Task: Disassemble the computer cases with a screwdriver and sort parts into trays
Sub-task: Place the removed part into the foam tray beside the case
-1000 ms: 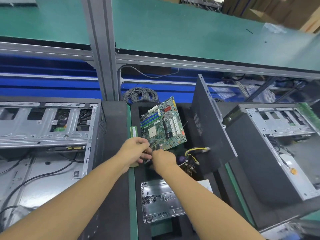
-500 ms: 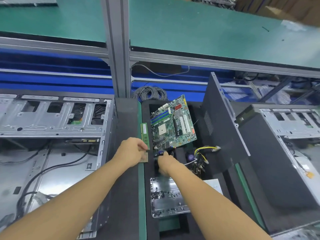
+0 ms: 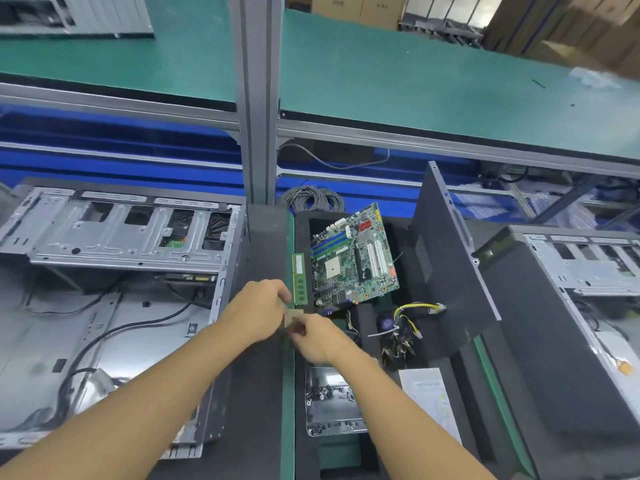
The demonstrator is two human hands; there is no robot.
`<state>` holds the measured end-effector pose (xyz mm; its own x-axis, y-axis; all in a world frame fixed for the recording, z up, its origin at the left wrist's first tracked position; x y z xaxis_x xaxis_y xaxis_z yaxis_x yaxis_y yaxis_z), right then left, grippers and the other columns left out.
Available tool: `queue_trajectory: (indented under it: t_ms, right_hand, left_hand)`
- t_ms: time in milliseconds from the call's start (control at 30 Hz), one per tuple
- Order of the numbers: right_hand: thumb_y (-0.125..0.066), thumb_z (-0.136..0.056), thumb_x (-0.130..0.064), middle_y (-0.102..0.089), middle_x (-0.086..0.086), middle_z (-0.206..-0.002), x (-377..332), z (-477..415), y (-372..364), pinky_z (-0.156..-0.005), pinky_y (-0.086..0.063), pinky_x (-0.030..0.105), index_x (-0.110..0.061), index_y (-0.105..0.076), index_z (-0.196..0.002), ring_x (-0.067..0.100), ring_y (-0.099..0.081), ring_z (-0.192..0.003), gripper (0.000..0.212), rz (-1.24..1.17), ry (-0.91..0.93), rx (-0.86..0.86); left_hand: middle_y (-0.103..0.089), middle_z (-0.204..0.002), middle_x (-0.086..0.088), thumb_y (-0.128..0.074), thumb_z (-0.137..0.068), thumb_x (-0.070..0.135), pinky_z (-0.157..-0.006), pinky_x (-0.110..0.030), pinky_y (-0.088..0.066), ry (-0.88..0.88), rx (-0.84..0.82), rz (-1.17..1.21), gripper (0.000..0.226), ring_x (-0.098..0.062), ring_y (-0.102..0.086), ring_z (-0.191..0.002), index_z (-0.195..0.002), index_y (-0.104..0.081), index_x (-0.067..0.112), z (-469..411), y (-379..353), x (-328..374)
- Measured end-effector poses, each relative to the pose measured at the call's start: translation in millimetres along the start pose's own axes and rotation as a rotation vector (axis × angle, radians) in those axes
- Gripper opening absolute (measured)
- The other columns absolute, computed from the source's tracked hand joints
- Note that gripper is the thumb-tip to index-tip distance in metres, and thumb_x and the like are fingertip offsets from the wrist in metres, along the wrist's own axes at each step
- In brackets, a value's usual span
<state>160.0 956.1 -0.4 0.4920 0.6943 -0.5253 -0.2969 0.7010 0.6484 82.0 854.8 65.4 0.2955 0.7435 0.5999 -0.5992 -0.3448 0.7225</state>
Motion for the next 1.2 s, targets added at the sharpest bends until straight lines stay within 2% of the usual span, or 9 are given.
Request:
queue_trajectory:
  t_ms: [133, 300, 433, 533, 633, 833, 1033, 1133, 1200]
  right_hand:
    - [-0.052, -0.095, -0.018, -0.068, 0.007, -0.1, -22.9, -1.8, -26.6, -0.074, -0.042, 0.028, -0.013, -0.065, -0.106, 0.027, -0.062, -0.095, 0.017, -0.026, 0.064, -0.022]
    - [-0.048, -0.1, -0.018, -0.053, 0.014, -0.129, -18.2, -18.7, -14.7, -0.093, -0.048, 0.039, -0.009, -0.056, -0.123, 0.036, -0.058, -0.116, 0.026, 0.15, -0.092, 0.286]
    - [-0.052, -0.096, -0.01, -0.034, 0.011, -0.135, -13.4, -37.0, -19.2, -0.094, -0.051, 0.045, -0.014, -0.047, -0.132, 0.035, -0.042, -0.127, 0.036, 0.423, -0.105, 0.238]
    - [-0.053, -0.095, -0.006, -0.035, 0.008, -0.135, -12.2, -45.6, -20.6, -0.084, -0.052, 0.043, -0.015, -0.047, -0.132, 0.033, -0.042, -0.125, 0.038, 0.537, -0.103, 0.253]
    - [-0.05, -0.098, -0.008, -0.043, 0.006, -0.13, -12.1, -46.8, -18.2, -0.08, -0.054, 0.041, -0.014, -0.05, -0.124, 0.029, -0.048, -0.119, 0.027, 0.649, -0.076, 0.273]
    - [-0.049, -0.097, -0.007, -0.04, 0.007, -0.135, -5.7, -26.0, -22.2, -0.079, -0.054, 0.042, -0.014, -0.051, -0.131, 0.03, -0.052, -0.118, 0.034, 0.651, -0.115, 0.24]
    - [-0.048, -0.098, -0.009, -0.055, 0.008, -0.127, -97.9, 7.2, 12.8, -0.084, -0.047, 0.033, -0.009, -0.062, -0.124, 0.027, -0.062, -0.103, 0.029, 0.231, 0.013, 0.544]
    - [-0.049, -0.097, -0.015, -0.061, 0.014, -0.1, -151.8, 22.7, 14.3, -0.073, -0.044, 0.034, -0.004, -0.062, -0.089, 0.031, -0.059, -0.088, 0.019, 0.261, 0.053, 0.587]
    - [-0.05, -0.097, -0.021, -0.059, 0.016, -0.105, -167.6, 31.9, 10.1, -0.08, -0.047, 0.038, -0.004, -0.062, -0.097, 0.032, -0.056, -0.093, 0.021, 0.373, -0.025, 0.609]
  left_hand:
    - [-0.062, -0.086, 0.019, -0.048, -0.092, 0.01, -0.076, -0.023, -0.046, -0.199, 0.057, -0.035, 0.031, 0.0, -0.056, -0.077, -0.1, -0.07, 0.03, 26.3, 20.3, 10.1]
    - [-0.066, -0.1, 0.015, -0.048, -0.094, 0.008, -0.07, -0.009, -0.037, -0.264, 0.161, 0.017, 0.029, 0.006, -0.054, -0.078, -0.103, -0.07, 0.026, 52.0, 54.8, -8.5]
    - [-0.059, -0.099, 0.018, -0.048, -0.097, 0.008, -0.071, -0.009, -0.041, -0.297, 0.188, 0.077, 0.028, 0.003, -0.056, -0.083, -0.103, -0.068, 0.027, 70.6, 68.8, -29.4]
    - [-0.059, -0.105, 0.017, -0.049, -0.098, 0.009, -0.081, -0.016, -0.045, -0.292, 0.175, 0.117, 0.026, -0.003, -0.059, -0.093, -0.104, -0.067, 0.027, 80.1, 74.5, -48.4]
    - [-0.059, -0.106, 0.022, -0.052, -0.097, 0.011, -0.082, -0.004, -0.039, -0.263, 0.166, 0.136, 0.026, 0.007, -0.055, -0.101, -0.103, -0.067, 0.031, 88.2, 83.7, -76.7]
    - [-0.061, -0.102, 0.02, -0.055, -0.095, 0.015, -0.071, -0.001, -0.037, -0.106, 0.161, 0.069, 0.022, 0.008, -0.056, -0.094, -0.098, -0.066, 0.034, 93.6, 117.4, -150.4]
    - [-0.064, -0.107, 0.01, -0.055, -0.094, 0.023, -0.086, -0.027, -0.048, 0.065, -0.041, -0.106, 0.017, -0.011, -0.06, -0.099, -0.105, -0.067, 0.028, 83.6, 125.3, -210.8]
    - [-0.061, -0.103, 0.011, -0.054, -0.094, 0.023, -0.088, -0.029, -0.049, 0.042, -0.088, -0.14, 0.013, -0.012, -0.058, -0.097, -0.099, -0.063, 0.031, 83.6, 129.4, -222.8]
    - [-0.058, -0.102, 0.011, -0.053, -0.094, 0.024, -0.082, -0.026, -0.046, 0.004, -0.116, -0.155, 0.014, -0.012, -0.057, -0.095, -0.102, -0.063, 0.03, 86.5, 131.7, -228.9]
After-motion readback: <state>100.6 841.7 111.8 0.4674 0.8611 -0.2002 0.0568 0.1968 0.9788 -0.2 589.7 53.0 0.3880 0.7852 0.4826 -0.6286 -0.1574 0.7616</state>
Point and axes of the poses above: each hand's wrist, its own z-axis away from the middle knuckle, its own y-axis out of the back of the hand, x = y × z, the point moved 7 cm from there along -z, towards the middle knuckle
